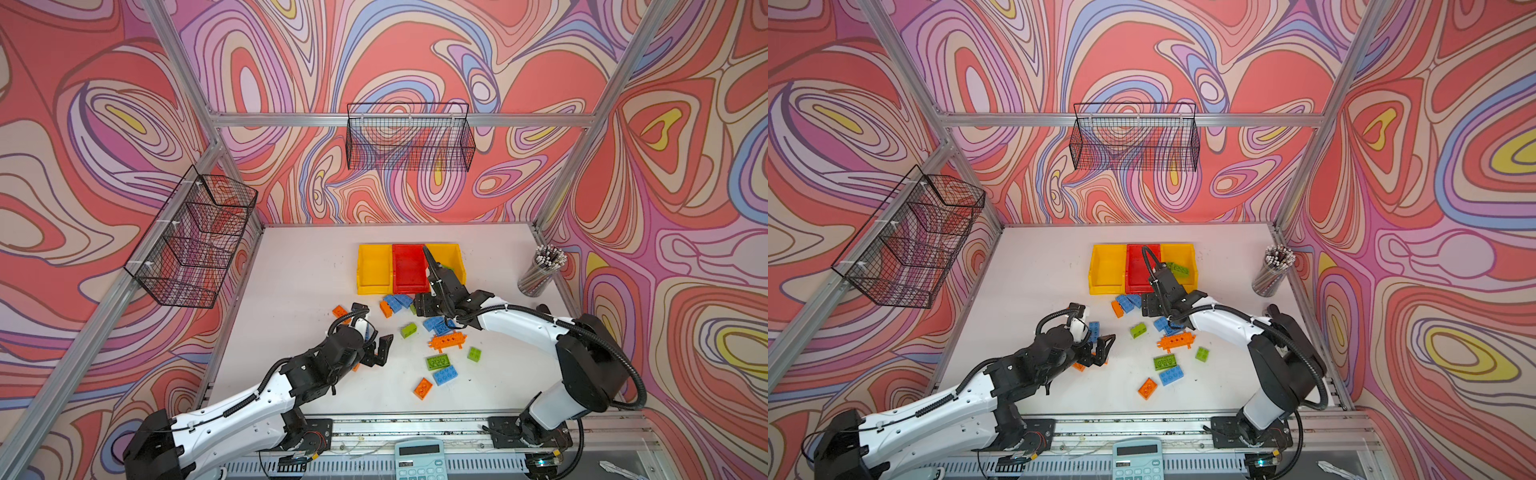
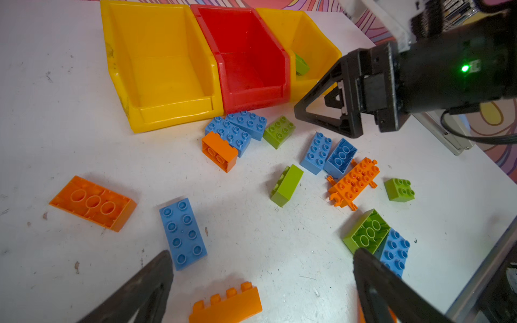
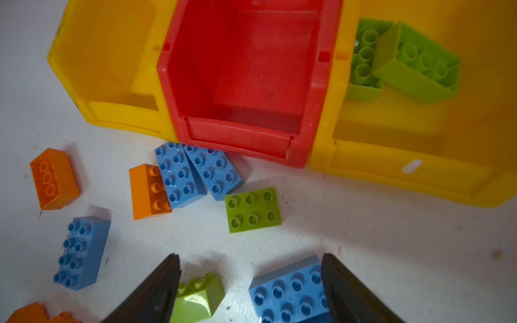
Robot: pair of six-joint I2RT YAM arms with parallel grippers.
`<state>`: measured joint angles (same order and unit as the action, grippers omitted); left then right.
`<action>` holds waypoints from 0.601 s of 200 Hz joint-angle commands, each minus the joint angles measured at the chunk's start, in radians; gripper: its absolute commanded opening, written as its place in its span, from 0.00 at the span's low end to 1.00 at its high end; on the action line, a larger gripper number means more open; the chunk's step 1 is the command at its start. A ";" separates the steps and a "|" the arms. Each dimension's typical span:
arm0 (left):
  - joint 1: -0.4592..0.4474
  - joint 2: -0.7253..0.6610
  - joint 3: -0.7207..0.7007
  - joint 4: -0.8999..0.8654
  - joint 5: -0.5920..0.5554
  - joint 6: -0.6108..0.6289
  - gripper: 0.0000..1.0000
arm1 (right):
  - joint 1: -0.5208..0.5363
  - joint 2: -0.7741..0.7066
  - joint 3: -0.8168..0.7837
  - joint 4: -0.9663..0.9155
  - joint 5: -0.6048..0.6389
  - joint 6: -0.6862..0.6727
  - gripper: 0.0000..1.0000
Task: Sort the legos into containers by color
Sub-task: Pick up the lego from the center of the table.
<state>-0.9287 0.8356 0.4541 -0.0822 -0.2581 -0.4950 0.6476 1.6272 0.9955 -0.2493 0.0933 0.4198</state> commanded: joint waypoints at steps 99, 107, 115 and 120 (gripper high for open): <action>0.001 -0.040 -0.023 -0.103 -0.082 -0.037 1.00 | -0.001 0.227 0.124 0.025 -0.004 -0.157 0.82; 0.001 -0.036 -0.022 -0.104 -0.084 -0.040 1.00 | -0.001 0.239 0.127 0.027 -0.009 -0.158 0.81; 0.000 -0.033 -0.023 -0.105 -0.085 -0.041 1.00 | -0.001 0.249 0.132 0.028 -0.014 -0.160 0.80; 0.001 -0.033 -0.023 -0.106 -0.087 -0.043 1.00 | -0.001 0.255 0.135 0.029 -0.018 -0.162 0.80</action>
<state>-0.9287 0.7948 0.4355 -0.1619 -0.3199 -0.5213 0.6472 1.8469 1.1011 -0.2302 0.0875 0.2859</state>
